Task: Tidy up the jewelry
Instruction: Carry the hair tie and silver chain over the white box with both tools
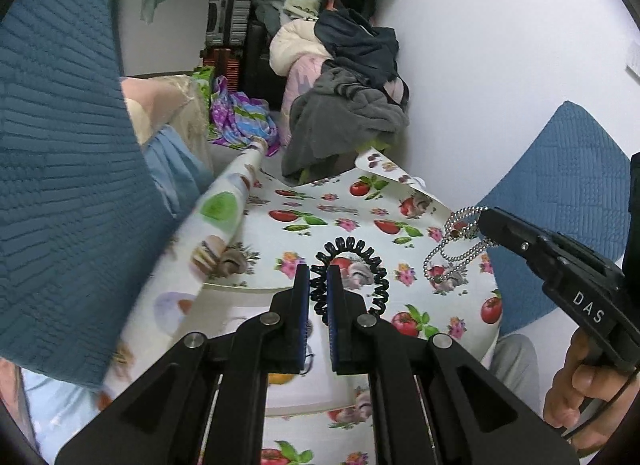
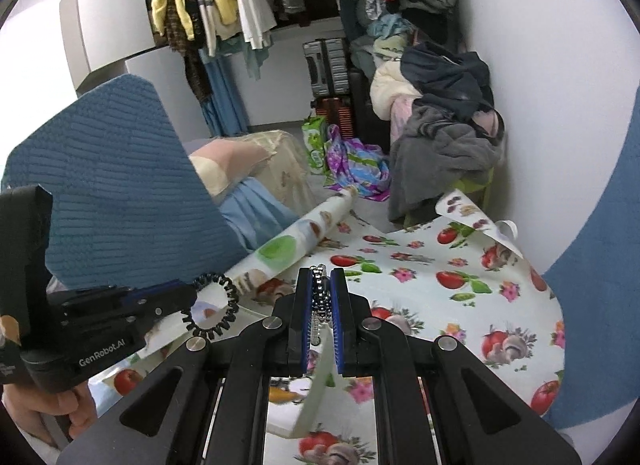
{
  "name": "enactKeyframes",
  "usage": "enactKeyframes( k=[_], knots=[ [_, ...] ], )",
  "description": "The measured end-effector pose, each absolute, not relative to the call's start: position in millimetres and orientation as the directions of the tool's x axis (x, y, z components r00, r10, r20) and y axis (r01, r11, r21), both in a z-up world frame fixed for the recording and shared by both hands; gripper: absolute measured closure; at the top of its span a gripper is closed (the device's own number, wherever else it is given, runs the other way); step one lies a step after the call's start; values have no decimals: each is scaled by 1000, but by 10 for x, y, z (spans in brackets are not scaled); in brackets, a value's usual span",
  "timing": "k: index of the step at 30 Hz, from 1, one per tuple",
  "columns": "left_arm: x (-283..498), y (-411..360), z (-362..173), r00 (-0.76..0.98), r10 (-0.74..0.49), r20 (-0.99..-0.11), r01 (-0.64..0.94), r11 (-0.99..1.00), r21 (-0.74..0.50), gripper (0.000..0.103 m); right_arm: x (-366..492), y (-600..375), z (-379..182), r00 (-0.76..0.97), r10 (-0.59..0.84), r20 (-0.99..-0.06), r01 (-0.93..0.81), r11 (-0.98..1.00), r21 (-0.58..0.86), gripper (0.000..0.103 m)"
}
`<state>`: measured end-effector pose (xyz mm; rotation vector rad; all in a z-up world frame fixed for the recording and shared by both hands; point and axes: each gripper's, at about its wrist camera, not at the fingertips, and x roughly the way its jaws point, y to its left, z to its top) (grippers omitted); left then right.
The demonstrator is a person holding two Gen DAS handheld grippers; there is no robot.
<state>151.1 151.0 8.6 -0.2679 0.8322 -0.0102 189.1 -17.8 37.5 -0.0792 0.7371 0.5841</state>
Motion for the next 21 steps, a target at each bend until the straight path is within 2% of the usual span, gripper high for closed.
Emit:
enactKeyframes(
  k=[6, 21],
  knots=[
    [1433, 1810, -97, 667, -119, -736, -105, 962, -251, 95, 1820, 99, 176, 571, 482, -665, -534, 833, 145, 96],
    [1488, 2170, -838, 583, -145, -800, -126, 956, -265, 95, 1867, 536, -655, 492, 408, -769, -523, 845, 114, 96]
  ],
)
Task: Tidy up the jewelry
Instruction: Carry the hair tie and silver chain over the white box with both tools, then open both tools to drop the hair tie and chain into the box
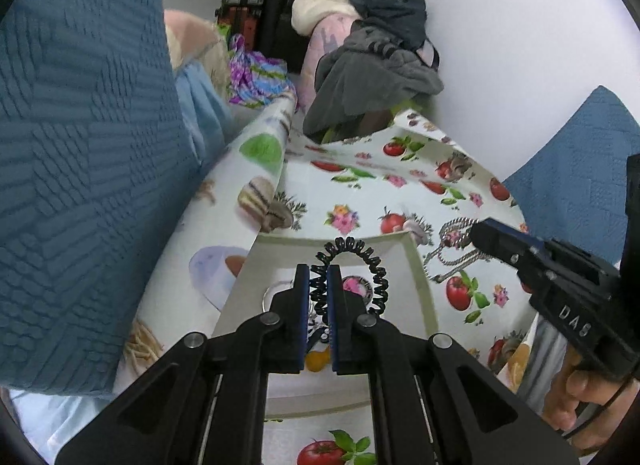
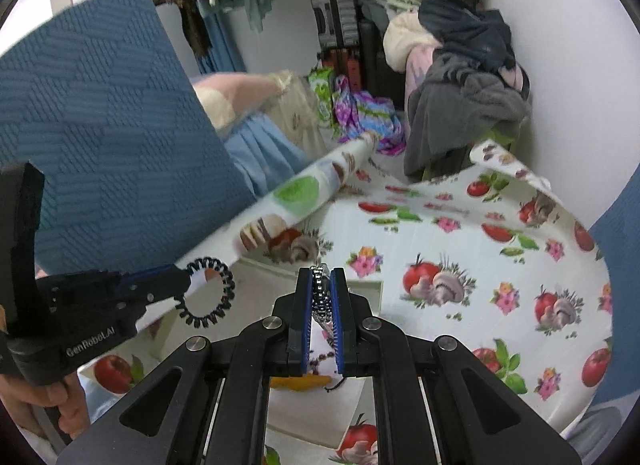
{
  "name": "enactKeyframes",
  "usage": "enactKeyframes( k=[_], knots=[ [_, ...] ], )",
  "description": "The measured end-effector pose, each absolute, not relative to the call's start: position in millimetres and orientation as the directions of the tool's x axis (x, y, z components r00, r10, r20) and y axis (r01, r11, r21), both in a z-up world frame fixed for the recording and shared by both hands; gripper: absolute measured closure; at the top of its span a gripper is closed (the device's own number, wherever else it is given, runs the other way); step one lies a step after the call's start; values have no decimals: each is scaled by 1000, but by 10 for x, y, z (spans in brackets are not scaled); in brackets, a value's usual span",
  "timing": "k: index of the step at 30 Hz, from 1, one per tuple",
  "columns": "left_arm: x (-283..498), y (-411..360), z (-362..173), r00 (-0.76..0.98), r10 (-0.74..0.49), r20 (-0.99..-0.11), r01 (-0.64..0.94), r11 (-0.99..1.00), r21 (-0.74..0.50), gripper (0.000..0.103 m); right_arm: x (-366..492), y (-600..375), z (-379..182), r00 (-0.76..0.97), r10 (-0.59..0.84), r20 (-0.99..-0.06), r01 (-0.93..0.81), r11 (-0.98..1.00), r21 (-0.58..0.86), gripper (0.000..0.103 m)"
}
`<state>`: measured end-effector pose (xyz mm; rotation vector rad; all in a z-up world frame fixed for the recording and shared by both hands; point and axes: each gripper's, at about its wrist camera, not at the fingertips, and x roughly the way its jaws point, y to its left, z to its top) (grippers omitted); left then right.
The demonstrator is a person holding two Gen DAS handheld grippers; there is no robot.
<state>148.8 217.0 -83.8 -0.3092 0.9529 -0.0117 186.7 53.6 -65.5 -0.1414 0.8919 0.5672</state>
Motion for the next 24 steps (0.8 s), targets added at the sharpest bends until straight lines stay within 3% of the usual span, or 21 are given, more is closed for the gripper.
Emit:
enactKeyframes(
  k=[13, 21, 22, 24],
  knots=[
    [1642, 2197, -1552, 460, -170, -871, -150, 952, -265, 95, 1949, 688, -1523, 366, 325, -872, -503, 858, 109, 96],
    [1670, 2179, -1681, 425, -175, -888, -160, 951, -264, 95, 2001, 654, -1699, 326, 294, -899, -480, 870, 110, 94],
    [1667, 2173, -1673, 422, -173, -890, -159, 952, -260, 95, 2005, 647, -1687, 327, 294, -898, -482, 870, 109, 93],
    [1672, 2175, -1665, 403, -170, -899, -167, 952, -255, 93, 2017, 637, -1656, 330, 292, -898, -483, 869, 105, 77]
  ],
)
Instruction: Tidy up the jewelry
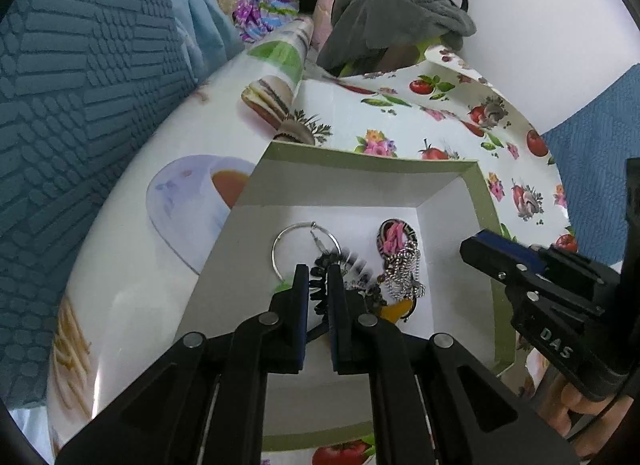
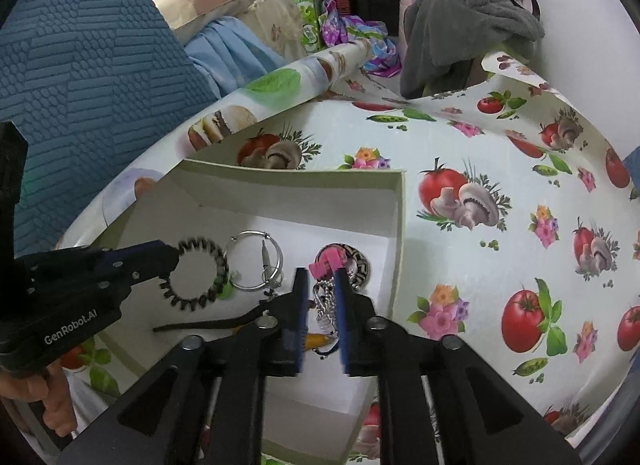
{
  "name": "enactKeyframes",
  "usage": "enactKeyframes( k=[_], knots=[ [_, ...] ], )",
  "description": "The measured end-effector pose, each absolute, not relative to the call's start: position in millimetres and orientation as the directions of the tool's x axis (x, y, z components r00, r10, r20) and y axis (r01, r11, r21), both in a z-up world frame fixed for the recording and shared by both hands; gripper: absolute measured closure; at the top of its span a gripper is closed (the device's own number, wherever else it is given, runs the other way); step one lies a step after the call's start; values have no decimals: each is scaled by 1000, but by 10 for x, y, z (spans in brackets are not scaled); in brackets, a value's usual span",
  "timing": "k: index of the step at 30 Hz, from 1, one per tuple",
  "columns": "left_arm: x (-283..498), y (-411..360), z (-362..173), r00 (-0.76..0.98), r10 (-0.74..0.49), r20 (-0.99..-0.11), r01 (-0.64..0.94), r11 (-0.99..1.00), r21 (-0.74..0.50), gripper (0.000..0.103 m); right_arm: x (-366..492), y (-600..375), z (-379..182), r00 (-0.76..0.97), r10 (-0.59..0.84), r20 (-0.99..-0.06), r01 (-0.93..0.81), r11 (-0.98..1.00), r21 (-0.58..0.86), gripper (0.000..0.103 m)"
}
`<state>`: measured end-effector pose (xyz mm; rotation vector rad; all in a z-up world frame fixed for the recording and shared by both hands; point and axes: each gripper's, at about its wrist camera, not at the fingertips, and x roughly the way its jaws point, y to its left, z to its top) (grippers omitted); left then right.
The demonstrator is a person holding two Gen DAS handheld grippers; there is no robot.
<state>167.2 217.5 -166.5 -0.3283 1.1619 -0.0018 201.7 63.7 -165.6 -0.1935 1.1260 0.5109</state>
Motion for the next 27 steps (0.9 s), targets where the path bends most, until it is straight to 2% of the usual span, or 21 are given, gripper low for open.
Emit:
enactKeyframes(
  k=[1, 2, 5, 7, 8, 9, 11, 14, 16, 18, 20, 24, 27],
  knots=[
    [1675, 2190, -1661, 395, -174, -902, -173, 950, -258, 88, 2019, 623, -1632, 329, 295, -897, -483, 869, 109, 74],
    [1661, 2206, -1633, 392, -170, -904, -187, 947, -260, 77, 2024, 616, -1618, 326, 297, -897, -481, 869, 113, 72],
    [1607, 2225, -1501, 428, -172, -887, -203, 938, -280, 58, 2028, 571, -1511, 336, 303, -892, -479, 871, 115, 70],
    [1572, 2218, -1363, 449, -150, -881, -208, 941, -266, 50, 2028, 530, -1392, 349, 313, -883, -476, 871, 120, 67],
    [1545, 2210, -1264, 465, -136, -875, -206, 944, -257, 48, 2025, 513, -1329, 357, 319, -878, -476, 871, 123, 61],
    [1538, 2209, -1194, 479, -136, -867, -201, 945, -259, 48, 2018, 492, -1240, 372, 325, -870, -475, 871, 122, 50],
    [1507, 2209, -1041, 506, -159, -848, -189, 939, -288, 43, 2000, 459, -1078, 397, 334, -855, -476, 871, 120, 35],
    [1435, 2197, -756, 548, -123, -828, -192, 944, -268, 34, 1958, 412, -792, 440, 349, -827, -484, 868, 109, 31],
    [1379, 2165, -545, 580, -91, -809, -190, 951, -243, 26, 1944, 370, -595, 455, 371, -810, -487, 865, 123, 24],
    [1316, 2133, -330, 609, -53, -791, -191, 959, -211, 25, 1913, 317, -410, 489, 381, -785, -482, 868, 121, 12],
    [1252, 2103, -158, 631, -21, -776, -193, 964, -183, 24, 1869, 260, -218, 527, 387, -757, -481, 870, 110, 6],
    [1098, 2015, 175, 676, 20, -737, -201, 967, -158, 24, 1752, 104, 170, 565, 443, -697, -495, 857, 143, 0],
    [949, 1936, 398, 706, 28, -708, -203, 965, -164, 24, 1630, -3, 422, 608, 447, -656, -496, 859, 126, 0]
  ],
)
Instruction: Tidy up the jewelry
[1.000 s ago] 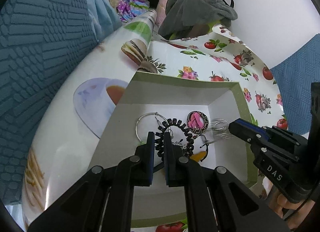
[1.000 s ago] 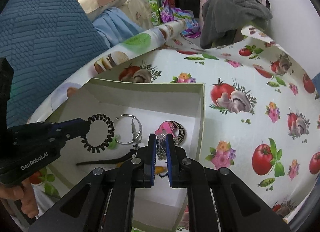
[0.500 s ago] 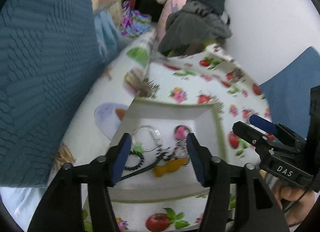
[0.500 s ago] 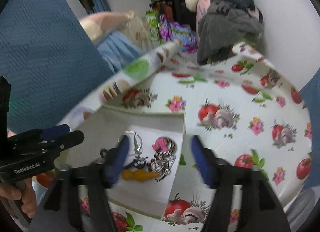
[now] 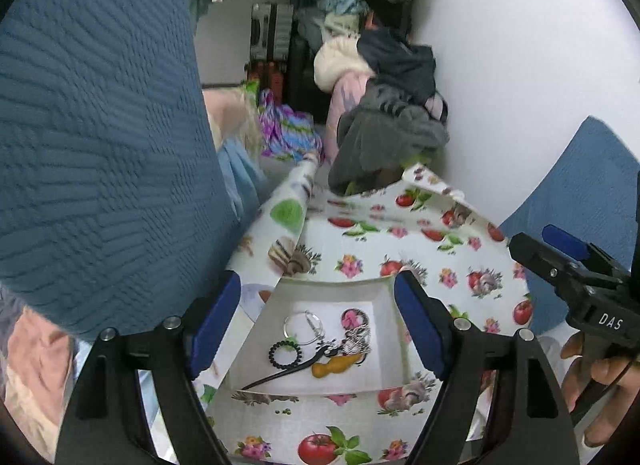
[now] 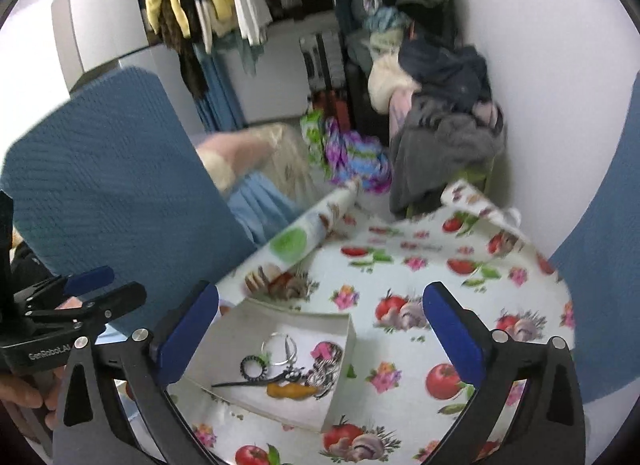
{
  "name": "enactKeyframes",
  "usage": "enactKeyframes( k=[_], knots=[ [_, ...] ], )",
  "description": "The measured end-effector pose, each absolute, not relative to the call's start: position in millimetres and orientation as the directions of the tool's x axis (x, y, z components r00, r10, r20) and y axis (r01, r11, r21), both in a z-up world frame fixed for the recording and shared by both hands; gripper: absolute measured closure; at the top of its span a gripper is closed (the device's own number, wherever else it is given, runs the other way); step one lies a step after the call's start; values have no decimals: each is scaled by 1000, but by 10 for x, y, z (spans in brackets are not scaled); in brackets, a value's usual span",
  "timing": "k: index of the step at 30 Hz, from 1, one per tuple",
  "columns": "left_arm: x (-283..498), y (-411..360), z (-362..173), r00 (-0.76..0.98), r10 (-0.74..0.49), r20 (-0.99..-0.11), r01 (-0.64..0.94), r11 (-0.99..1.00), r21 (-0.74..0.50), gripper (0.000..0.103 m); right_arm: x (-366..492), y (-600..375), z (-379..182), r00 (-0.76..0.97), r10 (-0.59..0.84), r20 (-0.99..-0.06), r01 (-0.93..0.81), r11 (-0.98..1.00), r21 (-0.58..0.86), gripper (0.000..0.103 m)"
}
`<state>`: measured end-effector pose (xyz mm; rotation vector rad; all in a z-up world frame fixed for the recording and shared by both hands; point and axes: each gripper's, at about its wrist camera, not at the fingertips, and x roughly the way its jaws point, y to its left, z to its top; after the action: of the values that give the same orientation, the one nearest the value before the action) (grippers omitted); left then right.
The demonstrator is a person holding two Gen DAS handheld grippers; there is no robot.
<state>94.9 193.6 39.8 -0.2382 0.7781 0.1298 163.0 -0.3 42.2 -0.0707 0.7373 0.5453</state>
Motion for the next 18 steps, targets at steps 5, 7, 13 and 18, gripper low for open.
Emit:
enactKeyframes(
  k=[5, 7, 13, 18],
  knots=[
    [731, 1787, 642, 734, 54, -676, -212, 965, -153, 24, 1384, -174, 735, 663, 452, -597, -495, 863, 102, 0],
    [645, 1718, 708, 746, 61, -663, -208, 967, -145, 24, 1285, -240, 815, 678, 448, -583, -492, 866, 92, 0],
    [392, 1560, 769, 776, 74, -626, -200, 971, -134, 24, 955, -436, 916, 715, 439, -544, -475, 876, 84, 0],
    [247, 1429, 668, 781, 79, -619, -196, 973, -124, 24, 737, -593, 809, 726, 432, -534, -459, 884, 91, 0]
  ],
)
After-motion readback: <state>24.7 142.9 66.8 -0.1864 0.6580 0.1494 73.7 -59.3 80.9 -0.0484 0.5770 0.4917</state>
